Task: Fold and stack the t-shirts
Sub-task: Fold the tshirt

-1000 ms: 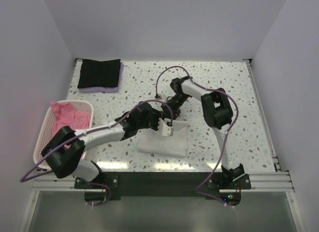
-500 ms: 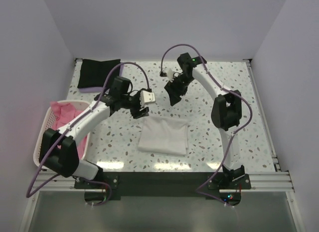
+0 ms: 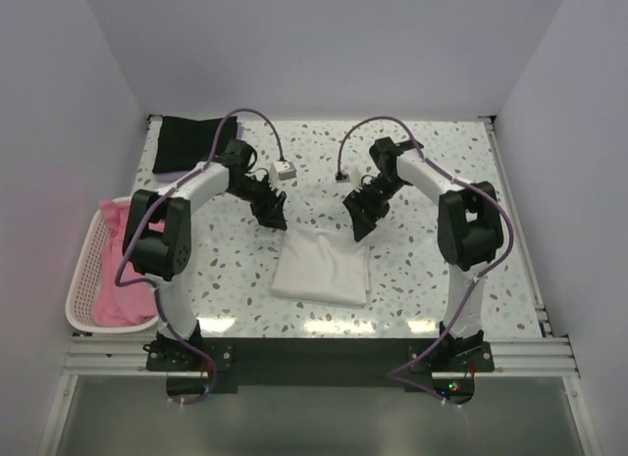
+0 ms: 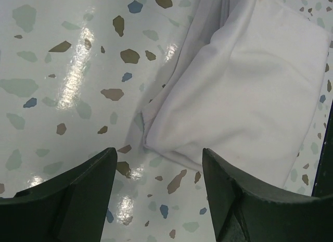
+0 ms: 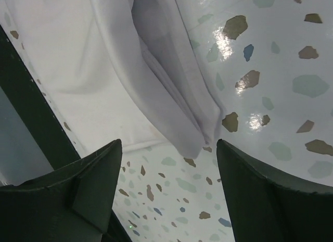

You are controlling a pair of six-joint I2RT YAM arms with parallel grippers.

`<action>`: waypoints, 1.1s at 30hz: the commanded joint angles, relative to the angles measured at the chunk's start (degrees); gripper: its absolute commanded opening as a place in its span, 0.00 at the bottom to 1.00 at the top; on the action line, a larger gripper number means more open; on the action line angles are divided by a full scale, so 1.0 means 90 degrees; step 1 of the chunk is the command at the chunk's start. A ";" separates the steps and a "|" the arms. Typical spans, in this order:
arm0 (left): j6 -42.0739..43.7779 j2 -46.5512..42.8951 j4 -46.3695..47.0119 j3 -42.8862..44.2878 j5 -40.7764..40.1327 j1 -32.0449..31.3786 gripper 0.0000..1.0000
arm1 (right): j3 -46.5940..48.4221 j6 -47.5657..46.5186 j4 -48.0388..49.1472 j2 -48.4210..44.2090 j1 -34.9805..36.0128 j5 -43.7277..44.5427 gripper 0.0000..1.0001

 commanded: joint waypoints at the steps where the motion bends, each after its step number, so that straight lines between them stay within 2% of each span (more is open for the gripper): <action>1: -0.0160 0.0201 -0.0162 0.0374 0.0371 0.0005 0.72 | -0.0277 0.0095 0.0607 -0.0292 0.0007 -0.0368 0.76; 5: -0.0150 0.0406 -0.0055 0.0335 0.0283 0.0005 0.71 | -0.0648 0.0134 0.0909 -0.0301 0.0037 -0.0329 0.70; 10: -0.0209 0.0592 0.0014 0.0354 0.0449 -0.0024 0.69 | -0.0659 0.0134 0.0979 -0.0321 0.0047 -0.0339 0.57; 15: -0.0423 0.0690 0.0092 0.0315 0.0459 -0.0083 0.62 | -0.0688 -0.0041 0.0735 -0.0438 0.0076 -0.0339 0.47; 17: -0.0453 0.0739 0.0043 0.0325 0.0498 -0.0083 0.57 | -0.0727 -0.0168 0.0637 -0.0487 0.0095 -0.0310 0.45; 18: -0.0453 0.0739 0.0033 0.0325 0.0546 -0.0083 0.54 | -0.0727 -0.0207 0.0559 -0.0487 0.0095 -0.0271 0.41; 19: -0.0463 0.0729 0.0033 0.0325 0.0556 -0.0083 0.49 | -0.0747 -0.0237 0.0549 -0.0496 0.0105 -0.0222 0.39; 21: -0.0443 0.0690 -0.0006 0.0335 0.0615 -0.0083 0.40 | -0.0718 -0.0295 0.0432 -0.0496 0.0095 -0.0183 0.28; 22: -0.0443 0.0622 -0.0006 0.0335 0.0615 -0.0073 0.30 | -0.0660 -0.0315 0.0402 -0.0497 0.0105 -0.0154 0.24; 23: -0.0434 0.0573 -0.0016 0.0335 0.0615 -0.0073 0.24 | -0.0611 -0.0315 0.0354 -0.0497 0.0105 -0.0115 0.16; 25: -0.0414 0.0388 -0.0016 0.0325 0.0528 -0.0054 0.12 | -0.0406 -0.0354 0.0159 -0.0516 0.0105 0.0031 0.08; 26: -0.0385 0.0339 -0.0035 0.0315 0.0460 -0.0044 0.08 | -0.0357 -0.0393 0.0100 -0.0555 0.0096 0.0110 0.00; 28: -0.0375 0.0183 -0.0025 0.0305 0.0158 -0.0005 0.00 | -0.0269 -0.0413 0.0012 -0.0604 0.0086 0.0430 0.00; 33: -0.0609 0.0211 0.0316 0.0335 -0.0760 0.0044 0.00 | -0.0122 -0.0413 0.0274 -0.0274 -0.0012 0.1164 0.00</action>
